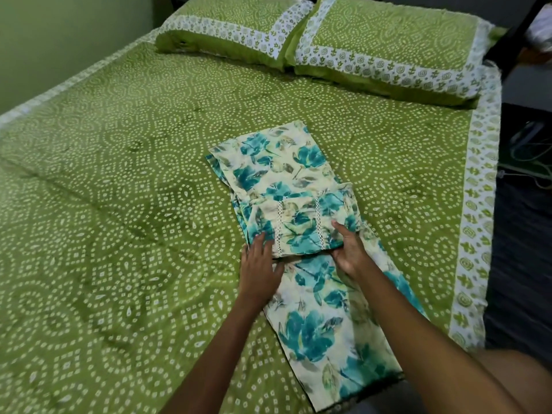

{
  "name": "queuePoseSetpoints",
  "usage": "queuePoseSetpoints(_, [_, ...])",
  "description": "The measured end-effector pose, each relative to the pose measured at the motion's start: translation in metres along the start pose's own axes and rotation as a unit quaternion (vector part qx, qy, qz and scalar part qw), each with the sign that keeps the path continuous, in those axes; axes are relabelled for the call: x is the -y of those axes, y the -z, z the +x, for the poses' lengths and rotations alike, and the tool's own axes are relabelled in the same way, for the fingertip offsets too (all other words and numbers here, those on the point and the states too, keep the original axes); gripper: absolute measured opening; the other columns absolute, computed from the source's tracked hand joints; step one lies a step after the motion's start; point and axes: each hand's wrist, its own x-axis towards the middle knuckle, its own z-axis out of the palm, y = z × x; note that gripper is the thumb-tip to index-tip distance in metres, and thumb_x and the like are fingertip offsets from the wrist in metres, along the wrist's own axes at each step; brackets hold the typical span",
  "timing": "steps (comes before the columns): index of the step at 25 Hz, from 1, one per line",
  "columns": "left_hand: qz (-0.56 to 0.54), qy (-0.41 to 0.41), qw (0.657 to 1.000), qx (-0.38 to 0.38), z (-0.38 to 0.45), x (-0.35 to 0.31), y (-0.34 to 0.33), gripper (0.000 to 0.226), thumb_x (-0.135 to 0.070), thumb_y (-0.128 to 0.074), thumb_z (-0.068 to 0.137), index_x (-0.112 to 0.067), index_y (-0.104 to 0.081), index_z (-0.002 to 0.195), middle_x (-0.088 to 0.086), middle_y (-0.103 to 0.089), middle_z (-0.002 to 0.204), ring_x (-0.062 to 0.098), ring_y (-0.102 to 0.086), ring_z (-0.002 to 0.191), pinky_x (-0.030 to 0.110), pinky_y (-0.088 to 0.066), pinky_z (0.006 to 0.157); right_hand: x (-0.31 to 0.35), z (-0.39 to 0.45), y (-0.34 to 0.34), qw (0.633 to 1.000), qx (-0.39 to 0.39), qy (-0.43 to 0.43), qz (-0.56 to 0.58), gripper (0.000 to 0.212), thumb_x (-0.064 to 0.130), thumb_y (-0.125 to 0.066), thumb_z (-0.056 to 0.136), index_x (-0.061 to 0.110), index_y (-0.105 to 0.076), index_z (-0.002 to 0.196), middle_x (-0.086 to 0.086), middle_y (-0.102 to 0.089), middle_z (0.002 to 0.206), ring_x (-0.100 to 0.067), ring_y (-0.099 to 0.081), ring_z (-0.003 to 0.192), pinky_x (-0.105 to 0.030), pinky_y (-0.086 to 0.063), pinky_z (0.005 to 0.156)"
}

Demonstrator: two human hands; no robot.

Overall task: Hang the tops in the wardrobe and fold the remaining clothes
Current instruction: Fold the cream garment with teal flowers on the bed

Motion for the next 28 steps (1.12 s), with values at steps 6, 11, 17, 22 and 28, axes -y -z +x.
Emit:
queuePoseSetpoints(6, [-0.05, -0.102, 0.989, -0.091, 0.011, 0.022, 0.018, 0.048, -0.009, -0.043, 0.065, -0.008, -0.057, 0.11, 0.011, -0.058, 0.118, 0.024, -0.052, 0.11, 0.04, -0.04, 0.099, -0.001, 0.004, -0.009, 0.987, -0.038, -0.019, -0.156, 0.007, 0.006, -0.053, 0.093, 0.001, -0.057, 0.092, -0.007, -0.066, 0.066, -0.016, -0.066, 0.05, -0.027, -0.048, 0.042])
queuePoseSetpoints(11, [-0.162, -0.077, 0.984, -0.009, 0.024, 0.046, 0.047, 0.077, -0.069, -0.034, 0.08, -0.017, -0.042, 0.136, 0.003, -0.044, 0.14, 0.016, -0.042, 0.121, 0.039, -0.037, 0.098, -0.004, 0.003, -0.002, 0.993, -0.036, 0.006, -0.114, 0.01, 0.004, -0.053, 0.092, -0.002, -0.058, 0.087, -0.01, -0.058, 0.088, -0.022, -0.065, 0.071, -0.035, -0.058, 0.074])
queuePoseSetpoints(17, [0.016, -0.06, 0.994, 0.085, 0.138, 0.042, 0.066, 0.077, -0.068, -0.034, 0.081, -0.009, -0.053, 0.127, 0.015, -0.059, 0.121, 0.028, -0.05, 0.117, 0.037, -0.029, 0.102, -0.01, -0.001, -0.003, 0.983, -0.089, 0.028, -0.159, 0.024, 0.008, -0.064, 0.086, -0.002, -0.055, 0.105, -0.008, -0.061, 0.076, -0.021, -0.058, 0.061, -0.031, -0.05, 0.045])
queuePoseSetpoints(22, [0.034, -0.054, 0.993, 0.098, 0.136, 0.075, 0.062, 0.046, -0.056, -0.044, 0.091, -0.016, -0.059, 0.071, 0.014, -0.063, 0.089, 0.029, -0.056, 0.097, 0.038, -0.026, 0.096, 0.003, 0.0, -0.009, 0.959, -0.103, 0.109, -0.24, 0.023, -0.003, -0.059, 0.087, 0.008, -0.055, 0.107, -0.007, -0.064, 0.096, -0.023, -0.062, 0.083, -0.033, -0.053, 0.071])
queuePoseSetpoints(28, [-0.01, 0.025, 1.0, -0.007, 0.124, 0.084, 0.047, 0.039, -0.048, -0.053, 0.09, -0.011, -0.066, 0.088, 0.008, -0.064, 0.085, 0.027, -0.056, 0.096, 0.046, -0.023, 0.102, 0.009, 0.003, 0.003, 0.927, -0.14, 0.147, -0.316, 0.036, 0.002, -0.062, 0.086, 0.002, -0.052, 0.12, -0.005, -0.059, 0.083, -0.02, -0.056, 0.065, -0.03, -0.049, 0.054])
